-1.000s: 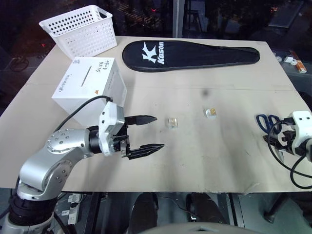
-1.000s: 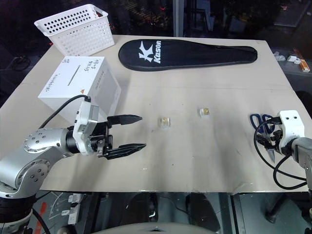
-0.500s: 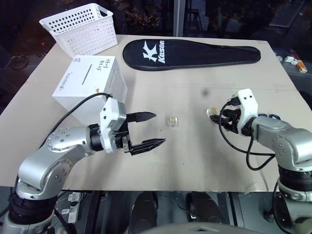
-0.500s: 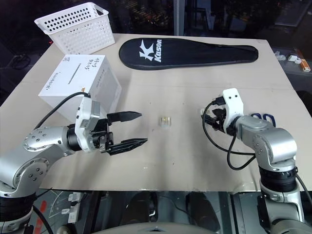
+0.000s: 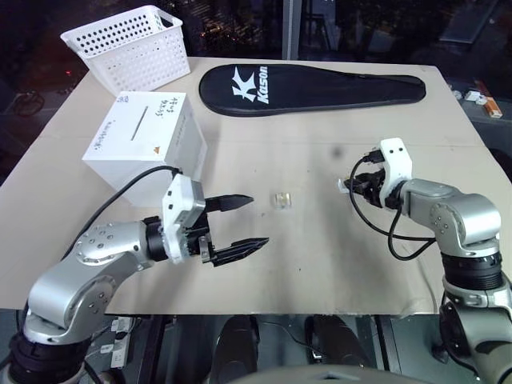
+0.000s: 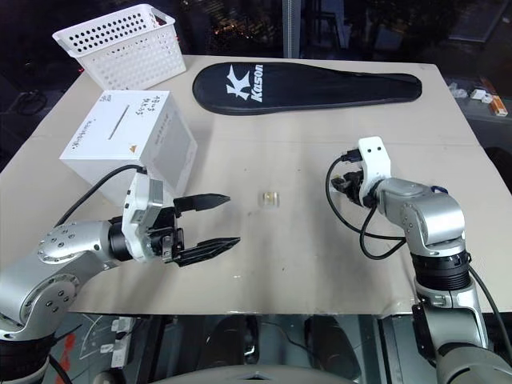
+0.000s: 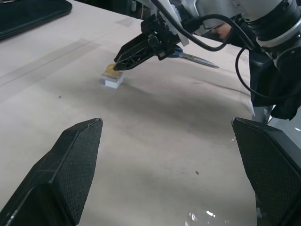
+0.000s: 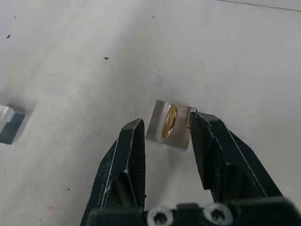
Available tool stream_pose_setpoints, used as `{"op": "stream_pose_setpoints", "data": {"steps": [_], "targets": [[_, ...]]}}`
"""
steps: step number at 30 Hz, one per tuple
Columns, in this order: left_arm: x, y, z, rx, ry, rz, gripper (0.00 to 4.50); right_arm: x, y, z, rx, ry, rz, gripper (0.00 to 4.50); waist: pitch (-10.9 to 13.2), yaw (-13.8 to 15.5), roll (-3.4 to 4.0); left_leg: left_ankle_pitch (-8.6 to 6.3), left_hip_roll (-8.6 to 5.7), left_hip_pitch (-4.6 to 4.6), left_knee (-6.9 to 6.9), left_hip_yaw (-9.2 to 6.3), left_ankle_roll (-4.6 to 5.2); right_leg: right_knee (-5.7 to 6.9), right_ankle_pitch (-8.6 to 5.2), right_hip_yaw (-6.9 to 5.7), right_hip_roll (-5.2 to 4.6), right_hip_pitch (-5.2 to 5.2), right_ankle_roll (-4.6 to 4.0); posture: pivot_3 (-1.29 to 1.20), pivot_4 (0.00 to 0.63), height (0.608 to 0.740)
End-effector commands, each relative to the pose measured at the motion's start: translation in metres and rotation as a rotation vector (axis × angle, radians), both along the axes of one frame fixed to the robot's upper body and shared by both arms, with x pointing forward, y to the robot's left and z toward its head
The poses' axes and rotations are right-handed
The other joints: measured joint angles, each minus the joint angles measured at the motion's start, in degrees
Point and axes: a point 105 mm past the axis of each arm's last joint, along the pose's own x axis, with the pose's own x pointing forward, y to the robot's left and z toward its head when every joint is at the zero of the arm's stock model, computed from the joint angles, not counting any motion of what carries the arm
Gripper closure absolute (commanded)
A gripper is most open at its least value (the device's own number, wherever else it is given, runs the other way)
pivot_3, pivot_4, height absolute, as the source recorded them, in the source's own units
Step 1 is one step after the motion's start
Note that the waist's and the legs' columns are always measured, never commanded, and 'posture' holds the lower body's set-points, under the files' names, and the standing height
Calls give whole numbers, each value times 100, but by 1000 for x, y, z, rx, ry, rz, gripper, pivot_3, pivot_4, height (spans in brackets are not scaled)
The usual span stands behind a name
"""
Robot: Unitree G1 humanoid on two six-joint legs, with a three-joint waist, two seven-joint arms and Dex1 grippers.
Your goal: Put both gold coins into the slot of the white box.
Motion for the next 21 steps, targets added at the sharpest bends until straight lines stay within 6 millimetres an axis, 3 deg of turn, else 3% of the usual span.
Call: {"op": "stream_pose_setpoints", "data": {"steps": [1, 5, 8, 10, 21], "targets": [[-5, 2, 7, -3, -51, -10, 0, 4, 2, 12, 7, -51, 8, 2832, 0, 1, 0, 0, 0, 0, 0, 0, 0, 0, 0, 0, 0, 0, 0, 0, 150, 740], [-7, 4, 6, -1, -54, -7, 0, 6, 2, 10, 10, -46, 7, 2832, 0, 0, 0, 0, 0, 1, 0, 0, 1, 1, 0, 0, 0, 0, 0, 0, 150, 740], [-6, 6, 5, 0, -52, -4, 0, 6, 1, 6, 9, -32, 8, 3636, 0, 0, 1, -1, 0, 1, 0, -1, 1, 1, 0, 0, 0, 0, 0, 0, 150, 740], [-6, 7, 4, 0, -52, -2, 0, 6, 0, 4, 8, -24, 6, 4471, 0, -4, 1, -1, 0, 1, 0, 0, 1, 1, 0, 0, 0, 0, 0, 0, 150, 740], [-4, 3, 7, -26, -51, 16, 0, 6, -3, 11, 40, -50, 17, 4471, 0, -1, 1, -1, 0, 1, 0, 0, 2, 1, 0, 0, 0, 0, 0, 0, 150, 740]]}}
